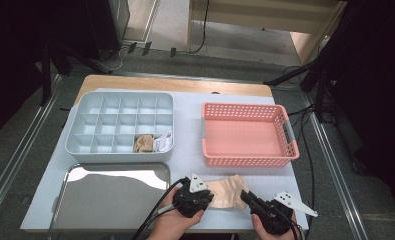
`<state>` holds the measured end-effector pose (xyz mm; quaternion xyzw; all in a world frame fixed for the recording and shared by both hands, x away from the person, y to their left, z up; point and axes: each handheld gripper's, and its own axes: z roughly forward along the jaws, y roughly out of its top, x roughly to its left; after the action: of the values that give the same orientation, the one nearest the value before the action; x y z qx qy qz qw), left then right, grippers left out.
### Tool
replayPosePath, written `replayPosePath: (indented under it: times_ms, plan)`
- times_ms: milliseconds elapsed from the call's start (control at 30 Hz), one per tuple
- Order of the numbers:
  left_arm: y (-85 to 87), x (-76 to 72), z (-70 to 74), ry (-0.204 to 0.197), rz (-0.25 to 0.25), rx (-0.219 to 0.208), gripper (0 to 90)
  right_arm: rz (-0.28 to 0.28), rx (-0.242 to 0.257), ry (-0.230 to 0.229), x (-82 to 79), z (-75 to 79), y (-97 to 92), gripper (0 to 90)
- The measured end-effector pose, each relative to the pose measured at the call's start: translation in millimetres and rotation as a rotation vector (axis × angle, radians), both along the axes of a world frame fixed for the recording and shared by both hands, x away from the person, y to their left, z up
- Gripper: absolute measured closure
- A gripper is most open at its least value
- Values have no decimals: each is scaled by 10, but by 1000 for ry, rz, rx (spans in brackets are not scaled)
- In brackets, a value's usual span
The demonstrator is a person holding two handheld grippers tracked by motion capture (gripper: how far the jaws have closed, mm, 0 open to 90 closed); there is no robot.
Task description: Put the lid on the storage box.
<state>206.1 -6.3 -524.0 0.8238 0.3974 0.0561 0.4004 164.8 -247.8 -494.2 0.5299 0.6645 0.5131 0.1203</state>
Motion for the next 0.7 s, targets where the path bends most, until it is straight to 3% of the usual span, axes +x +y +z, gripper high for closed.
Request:
replayPosePath:
  times_ms: [67,167,233,333,433,533,600,700]
  plan:
    - [-11,12,8,5,-7,11,795,17,7,-14,-28,64,75,838]
    - [0,21,12,13,-24,-7,750,52,-10,-40,-45,123,216,837]
    - [44,-4,38,13,-39,-27,703,65,-53,-59,-49,139,325,836]
    - [223,-80,127,-27,-28,-63,667,77,-127,-59,-48,133,494,832]
    - [506,-86,210,-42,16,-103,675,100,-171,-63,-29,113,647,828]
    - [755,-41,224,-26,58,-127,710,131,-223,-65,-6,82,825,826]
    - [838,-18,195,-5,67,-139,741,148,-247,-63,6,52,939,824]
    - [840,-21,145,11,55,-120,789,176,-278,-44,40,-17,1079,810]
